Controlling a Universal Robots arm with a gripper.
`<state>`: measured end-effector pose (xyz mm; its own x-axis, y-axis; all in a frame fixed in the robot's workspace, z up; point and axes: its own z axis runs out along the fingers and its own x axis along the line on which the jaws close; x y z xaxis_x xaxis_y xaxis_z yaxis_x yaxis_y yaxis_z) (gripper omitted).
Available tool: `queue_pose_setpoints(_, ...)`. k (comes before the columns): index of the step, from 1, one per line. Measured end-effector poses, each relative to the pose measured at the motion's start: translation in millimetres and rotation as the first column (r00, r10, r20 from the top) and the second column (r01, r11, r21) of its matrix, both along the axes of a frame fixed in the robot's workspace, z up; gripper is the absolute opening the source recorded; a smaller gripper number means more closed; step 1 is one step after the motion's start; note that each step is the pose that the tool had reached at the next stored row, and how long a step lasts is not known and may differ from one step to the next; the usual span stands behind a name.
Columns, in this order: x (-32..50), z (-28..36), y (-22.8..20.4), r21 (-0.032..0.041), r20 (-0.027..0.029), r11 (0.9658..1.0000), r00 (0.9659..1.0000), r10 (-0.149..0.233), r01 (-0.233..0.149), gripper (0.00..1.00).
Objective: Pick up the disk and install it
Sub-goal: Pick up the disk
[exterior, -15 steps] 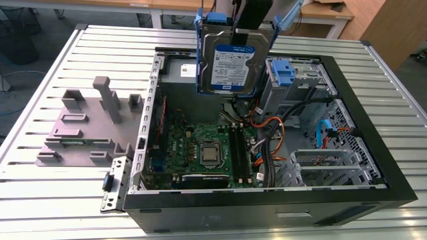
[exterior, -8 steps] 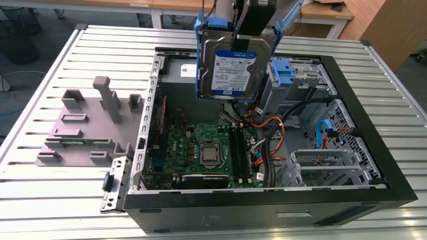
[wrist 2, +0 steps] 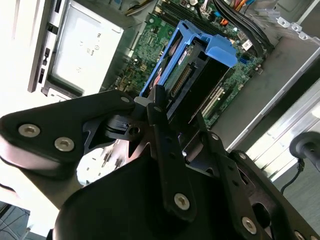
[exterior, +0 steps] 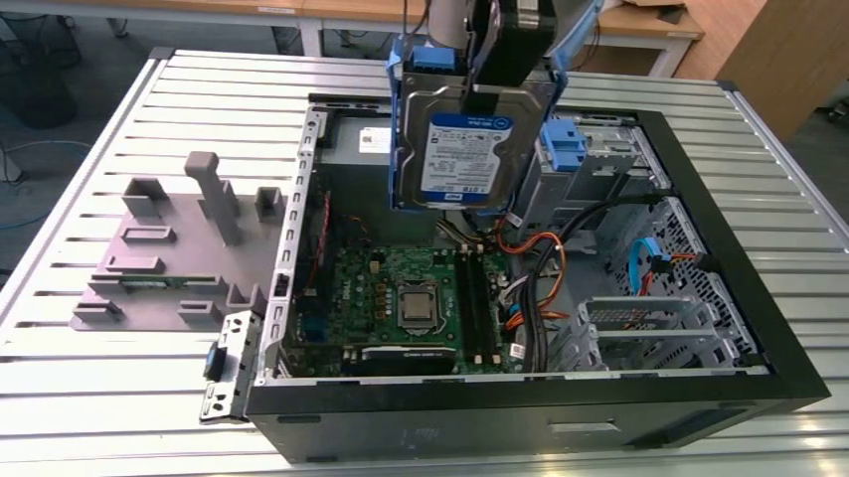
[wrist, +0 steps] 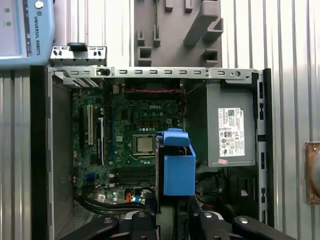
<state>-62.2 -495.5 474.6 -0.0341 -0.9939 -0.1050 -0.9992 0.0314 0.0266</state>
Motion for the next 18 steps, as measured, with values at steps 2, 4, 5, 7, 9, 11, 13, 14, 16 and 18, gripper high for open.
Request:
queue_pose_setpoints(2,0.0,-0.2,-3.3,0.0,0.0,1.0,1.0,0.0,0.0,0.35)
queue_pose_setpoints(4,0.0,-0.4,-5.8,-0.0001,0.0,1.0,1.0,0.0,0.0,0.35)
queue_pose_setpoints(5,0.0,-0.4,-7.0,-0.0002,-0.0001,1.0,1.0,0.0,0.0,0.35)
queue_pose_setpoints(7,0.0,-0.6,-9.3,-0.0001,-0.0001,1.0,1.0,0.0,0.0,0.35)
queue_pose_setpoints(9,0.0,-0.8,-10.9,-0.0001,0.0,1.0,1.0,0.0,0.0,0.35)
queue_pose_setpoints(11,-0.1,-0.8,-11.4,-0.0001,0.0,1.0,1.0,0.0,0.0,0.35)
queue_pose_setpoints(13,0.0,-0.8,-11.5,-0.0001,0.0,1.0,1.0,0.0,0.0,0.35)
queue_pose_setpoints(14,0.0,-0.8,-11.5,-0.0001,0.0,1.0,1.0,0.0,0.0,0.35)
queue_pose_setpoints(16,0.0,-0.8,-11.5,-0.0001,0.0,1.0,1.0,0.0,0.0,0.35)
queue_pose_setpoints(18,0.0,-0.8,-11.5,-0.0001,0.0,1.0,1.0,0.0,0.0,0.35)
